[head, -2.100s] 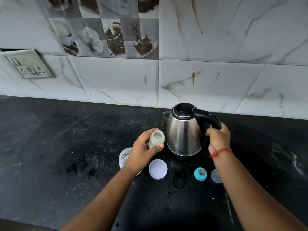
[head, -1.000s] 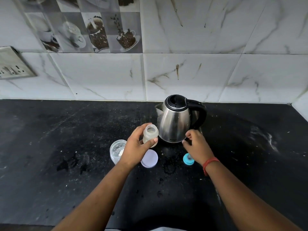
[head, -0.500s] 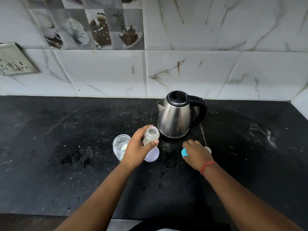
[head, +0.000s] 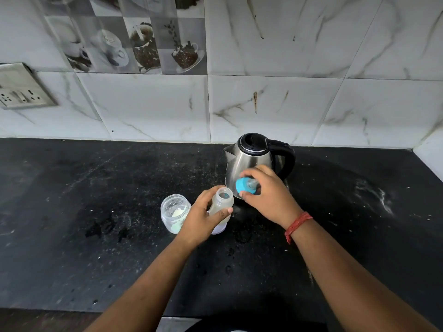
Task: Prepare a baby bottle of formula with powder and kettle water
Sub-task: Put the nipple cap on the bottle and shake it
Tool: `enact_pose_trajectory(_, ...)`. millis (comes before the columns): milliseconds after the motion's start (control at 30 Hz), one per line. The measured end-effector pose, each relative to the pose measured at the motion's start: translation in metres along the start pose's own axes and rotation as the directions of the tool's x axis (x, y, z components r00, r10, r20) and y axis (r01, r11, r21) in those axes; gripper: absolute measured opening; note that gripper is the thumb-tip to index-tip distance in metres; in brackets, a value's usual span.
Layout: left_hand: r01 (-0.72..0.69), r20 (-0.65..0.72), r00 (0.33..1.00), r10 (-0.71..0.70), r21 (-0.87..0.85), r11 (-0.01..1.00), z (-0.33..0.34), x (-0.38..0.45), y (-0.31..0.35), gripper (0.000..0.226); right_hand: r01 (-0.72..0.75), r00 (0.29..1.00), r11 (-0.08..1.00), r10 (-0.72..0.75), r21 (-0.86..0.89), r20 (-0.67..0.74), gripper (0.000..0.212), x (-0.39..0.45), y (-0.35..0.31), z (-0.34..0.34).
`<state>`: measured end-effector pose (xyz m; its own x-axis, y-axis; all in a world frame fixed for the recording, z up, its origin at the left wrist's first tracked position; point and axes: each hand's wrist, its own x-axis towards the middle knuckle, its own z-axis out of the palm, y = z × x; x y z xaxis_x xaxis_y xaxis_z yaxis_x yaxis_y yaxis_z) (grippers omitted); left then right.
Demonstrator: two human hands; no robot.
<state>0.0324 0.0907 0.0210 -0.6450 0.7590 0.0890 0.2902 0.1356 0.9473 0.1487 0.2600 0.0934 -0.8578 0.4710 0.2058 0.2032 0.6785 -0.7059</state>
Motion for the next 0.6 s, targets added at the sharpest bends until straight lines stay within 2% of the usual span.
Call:
enact_pose_trajectory(133, -0.010, -0.002, 1.000, 0.010, -0.016, 1.000, 0.003, 0.001, 0.009, 0.057, 0.104, 0.986, 0.993, -0.094, -0.062, 0.139, 0.051, 0.007, -0.032, -0.011)
enact_pose_trajectory(233, 0.002, 0.005, 1.000, -0.002, -0.040, 0.999, 0.002, 0.003, 0.012, 0.060, 0.111, 0.966, 0.982, -0.070, -0.155, 0.249, 0.068, 0.009, -0.040, -0.009)
enact_pose_trajectory(333, 0.020, 0.013, 1.000, -0.019, -0.054, 0.998, 0.001, 0.003, 0.016, 0.058, 0.123, 0.949, 0.972, -0.055, -0.203, 0.311, 0.075, 0.011, -0.042, -0.007)
enact_pose_trajectory(467, 0.023, 0.023, 0.999, -0.022, -0.056, 0.998, 0.001, 0.005, 0.020, 0.057, 0.126, 0.939, 0.975, -0.059, -0.181, 0.338, 0.080, 0.014, -0.042, -0.005)
enact_pose_trajectory(600, 0.028, 0.020, 0.999, -0.027, -0.064, 0.998, -0.001, 0.007, 0.023, 0.053, 0.066, 0.958, 0.993, -0.035, -0.099, 0.285, 0.084, 0.015, -0.039, -0.007)
